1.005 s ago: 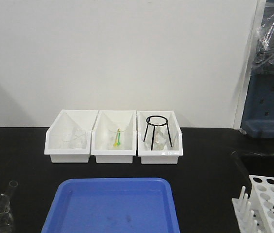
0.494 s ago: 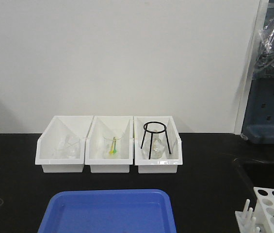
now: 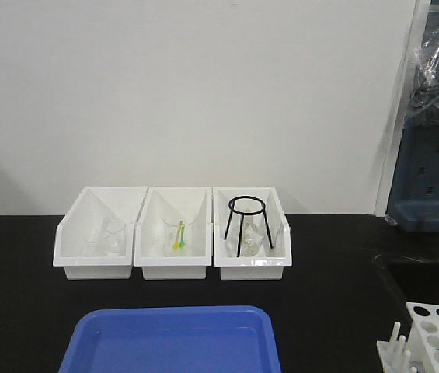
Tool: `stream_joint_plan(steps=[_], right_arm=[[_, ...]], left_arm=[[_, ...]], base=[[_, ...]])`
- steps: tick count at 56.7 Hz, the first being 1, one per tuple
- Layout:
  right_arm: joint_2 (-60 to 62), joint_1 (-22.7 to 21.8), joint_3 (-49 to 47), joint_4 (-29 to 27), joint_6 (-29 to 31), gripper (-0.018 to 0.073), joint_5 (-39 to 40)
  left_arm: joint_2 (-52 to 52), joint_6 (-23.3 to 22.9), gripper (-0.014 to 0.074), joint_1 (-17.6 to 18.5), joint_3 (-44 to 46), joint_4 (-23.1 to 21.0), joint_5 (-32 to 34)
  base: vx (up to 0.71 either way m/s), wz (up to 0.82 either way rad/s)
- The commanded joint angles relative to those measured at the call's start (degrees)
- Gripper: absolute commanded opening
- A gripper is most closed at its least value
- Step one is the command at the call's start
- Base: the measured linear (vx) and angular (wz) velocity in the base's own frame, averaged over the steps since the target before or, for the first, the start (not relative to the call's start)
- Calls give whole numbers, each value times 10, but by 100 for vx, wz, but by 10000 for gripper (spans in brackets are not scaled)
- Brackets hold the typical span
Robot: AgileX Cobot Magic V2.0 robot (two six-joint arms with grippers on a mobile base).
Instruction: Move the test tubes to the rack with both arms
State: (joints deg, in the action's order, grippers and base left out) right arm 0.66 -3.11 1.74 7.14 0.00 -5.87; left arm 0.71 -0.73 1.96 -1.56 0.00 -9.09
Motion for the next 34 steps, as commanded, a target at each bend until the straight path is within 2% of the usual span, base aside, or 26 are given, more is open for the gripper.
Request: stream_joint_plan(steps=[1, 34], right_arm=[[6, -3, 8, 1, 7, -8, 46], [6, -3, 8, 1, 7, -8, 46]], left_arm=[[7, -3, -4, 3, 14, 0, 48], [7, 4, -4, 3, 14, 3, 52]], base=[[1, -2], [0, 0]])
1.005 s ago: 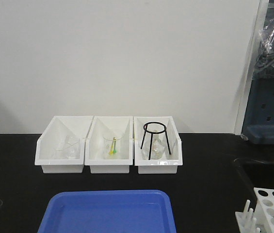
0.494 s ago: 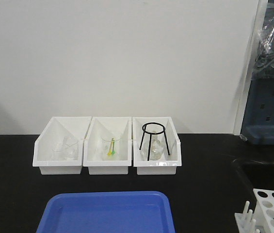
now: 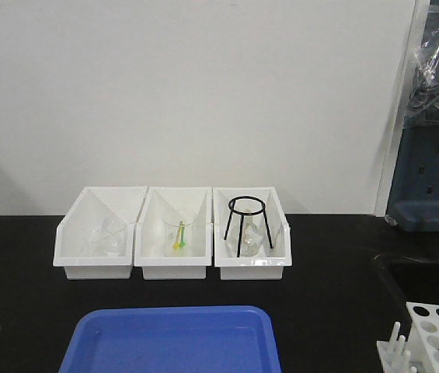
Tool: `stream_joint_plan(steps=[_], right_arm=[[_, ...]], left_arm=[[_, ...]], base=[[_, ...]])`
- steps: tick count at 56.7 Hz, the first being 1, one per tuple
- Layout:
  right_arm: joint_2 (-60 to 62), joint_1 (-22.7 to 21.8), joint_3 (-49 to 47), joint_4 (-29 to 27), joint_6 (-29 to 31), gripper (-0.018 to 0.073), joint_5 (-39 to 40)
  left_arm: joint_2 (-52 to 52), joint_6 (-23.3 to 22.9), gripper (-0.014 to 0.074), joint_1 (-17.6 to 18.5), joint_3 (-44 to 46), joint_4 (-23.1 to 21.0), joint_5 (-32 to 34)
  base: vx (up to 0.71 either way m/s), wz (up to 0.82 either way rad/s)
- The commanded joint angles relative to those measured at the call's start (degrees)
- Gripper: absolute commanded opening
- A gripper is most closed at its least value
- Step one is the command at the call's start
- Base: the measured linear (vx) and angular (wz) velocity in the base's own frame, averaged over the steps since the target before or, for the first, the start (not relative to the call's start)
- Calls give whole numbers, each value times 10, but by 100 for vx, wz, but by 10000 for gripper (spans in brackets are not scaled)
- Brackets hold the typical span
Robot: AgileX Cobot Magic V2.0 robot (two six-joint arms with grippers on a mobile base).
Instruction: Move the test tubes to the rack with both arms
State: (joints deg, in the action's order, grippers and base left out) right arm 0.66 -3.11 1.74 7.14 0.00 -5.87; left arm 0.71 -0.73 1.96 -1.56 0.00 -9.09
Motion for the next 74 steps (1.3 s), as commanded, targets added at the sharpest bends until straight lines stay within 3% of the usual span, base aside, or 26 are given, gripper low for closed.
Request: stream_joint_plan(steps=[1, 16, 42, 54, 67, 74], right_arm=[[6, -3, 8, 1, 7, -8, 46], [6, -3, 8, 10, 12, -9, 51], [6, -3, 8, 7, 22, -9, 165], [5, -3, -9, 2, 19, -9, 187], [-32, -3, -121, 2, 19, -8, 79], [-81, -3, -152, 2, 20, -5, 80]], left_arm=[[7, 7, -4, 3, 14, 4, 55], [7, 17, -4, 3, 15, 0, 99], [7, 17, -2, 3, 16, 0, 203], [7, 16, 22, 3, 43, 0, 158], [-1, 17, 120, 3, 103, 0, 121], [-35, 17, 197, 3, 129, 0, 123]], base=[[0, 0], [0, 0], [0, 0], [0, 0], [0, 0], [0, 0]])
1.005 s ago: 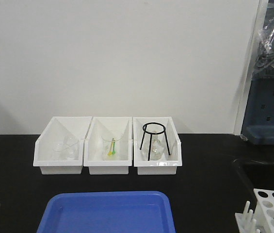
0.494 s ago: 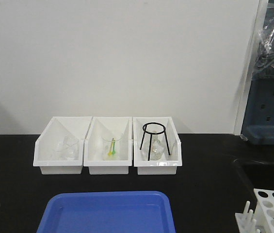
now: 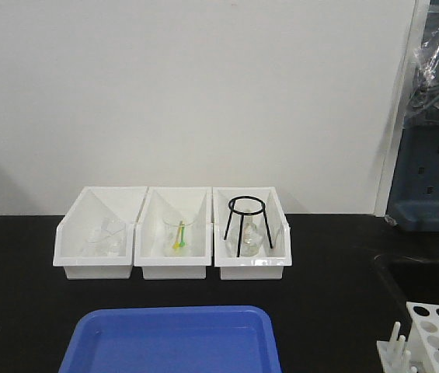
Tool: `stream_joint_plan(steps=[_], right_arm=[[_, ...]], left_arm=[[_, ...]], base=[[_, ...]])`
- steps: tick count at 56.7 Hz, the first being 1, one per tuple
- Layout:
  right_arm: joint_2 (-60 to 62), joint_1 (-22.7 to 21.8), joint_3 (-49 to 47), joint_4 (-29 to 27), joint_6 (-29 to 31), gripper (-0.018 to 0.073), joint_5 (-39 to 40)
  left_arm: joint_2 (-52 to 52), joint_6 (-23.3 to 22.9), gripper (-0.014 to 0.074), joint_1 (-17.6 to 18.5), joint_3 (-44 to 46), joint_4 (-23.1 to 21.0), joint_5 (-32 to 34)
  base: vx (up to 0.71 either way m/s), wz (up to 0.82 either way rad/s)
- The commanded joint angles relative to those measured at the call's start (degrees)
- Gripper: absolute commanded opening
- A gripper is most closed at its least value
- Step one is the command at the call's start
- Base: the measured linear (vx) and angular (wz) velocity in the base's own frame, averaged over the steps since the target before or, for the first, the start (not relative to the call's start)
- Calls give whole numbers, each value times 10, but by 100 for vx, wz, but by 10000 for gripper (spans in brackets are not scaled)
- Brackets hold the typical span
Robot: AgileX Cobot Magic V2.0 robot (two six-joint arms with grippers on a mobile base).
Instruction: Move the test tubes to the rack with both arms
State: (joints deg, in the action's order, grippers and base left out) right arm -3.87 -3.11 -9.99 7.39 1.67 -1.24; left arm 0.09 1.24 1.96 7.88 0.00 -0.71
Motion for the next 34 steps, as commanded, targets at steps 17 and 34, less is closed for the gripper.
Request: stream_joint_plan(steps=[17, 34], right_arm=[[-153, -3, -42, -1, 2, 54, 57], [-238, -3, -42, -1, 2, 337, 71]], left_arm=[[-169, -3, 337, 3, 64, 0, 26], [-289, 31, 359, 3, 51, 0, 51]], base=[[0, 0], [0, 0]])
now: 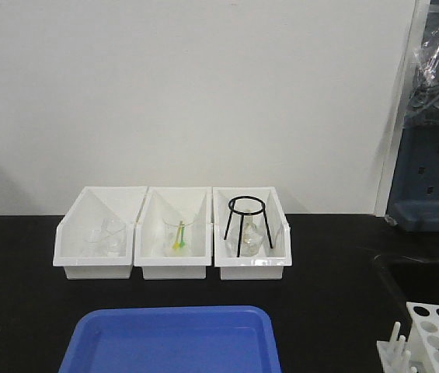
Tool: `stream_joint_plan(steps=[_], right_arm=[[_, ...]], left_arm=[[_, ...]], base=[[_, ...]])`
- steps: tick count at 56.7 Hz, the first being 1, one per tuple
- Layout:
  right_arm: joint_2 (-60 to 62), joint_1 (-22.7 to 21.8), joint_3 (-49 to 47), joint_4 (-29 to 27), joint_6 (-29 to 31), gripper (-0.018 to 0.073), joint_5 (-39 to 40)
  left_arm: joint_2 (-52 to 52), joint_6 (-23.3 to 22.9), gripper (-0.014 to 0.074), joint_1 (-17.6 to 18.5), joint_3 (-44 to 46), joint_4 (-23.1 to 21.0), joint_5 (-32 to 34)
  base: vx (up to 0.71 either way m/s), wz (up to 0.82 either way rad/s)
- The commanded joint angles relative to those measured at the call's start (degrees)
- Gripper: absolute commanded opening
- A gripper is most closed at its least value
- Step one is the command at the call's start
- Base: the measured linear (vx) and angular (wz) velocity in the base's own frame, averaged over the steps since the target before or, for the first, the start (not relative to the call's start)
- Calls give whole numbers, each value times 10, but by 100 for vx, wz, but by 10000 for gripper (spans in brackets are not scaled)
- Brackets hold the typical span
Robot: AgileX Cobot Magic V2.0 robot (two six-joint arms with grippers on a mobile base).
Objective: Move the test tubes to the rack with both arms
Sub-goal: 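Grasp the clear test tube in the beaker with the left gripper, lift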
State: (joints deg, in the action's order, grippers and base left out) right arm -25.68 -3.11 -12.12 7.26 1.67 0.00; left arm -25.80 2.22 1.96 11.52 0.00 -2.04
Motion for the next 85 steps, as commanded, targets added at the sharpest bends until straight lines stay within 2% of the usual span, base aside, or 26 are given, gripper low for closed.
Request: stream_joint_plan(steps=[1, 10, 17, 44, 52, 62, 72, 85], right_arm=[[-24, -3, -20, 0, 2, 353, 60], [-44, -3, -20, 0, 2, 506, 66], [-56, -3, -20, 0, 2, 555, 66], [-58, -3, -20, 0, 2, 554, 65], [-58, -3, -20, 0, 2, 554, 65], [-58, -3, -20, 0, 2, 554, 64], [-58, -3, -20, 0, 2, 554, 64], [-58, -3, -20, 0, 4, 554, 64]], left_arm=[[-38, 31, 367, 3, 15, 0, 69], [-92, 110, 437, 3, 15, 3, 105], [-148, 123, 481, 3, 15, 3, 133], [-393, 123, 492, 6, 70, 4, 299], [-451, 123, 492, 13, 107, 5, 321], [-519, 123, 492, 14, 152, 29, 330], [-559, 123, 492, 14, 184, 29, 351], [-576, 123, 491, 14, 197, 29, 340]], base=[[0, 0], [0, 0], [0, 0], [0, 0], [0, 0], [0, 0], [0, 0], [0, 0]])
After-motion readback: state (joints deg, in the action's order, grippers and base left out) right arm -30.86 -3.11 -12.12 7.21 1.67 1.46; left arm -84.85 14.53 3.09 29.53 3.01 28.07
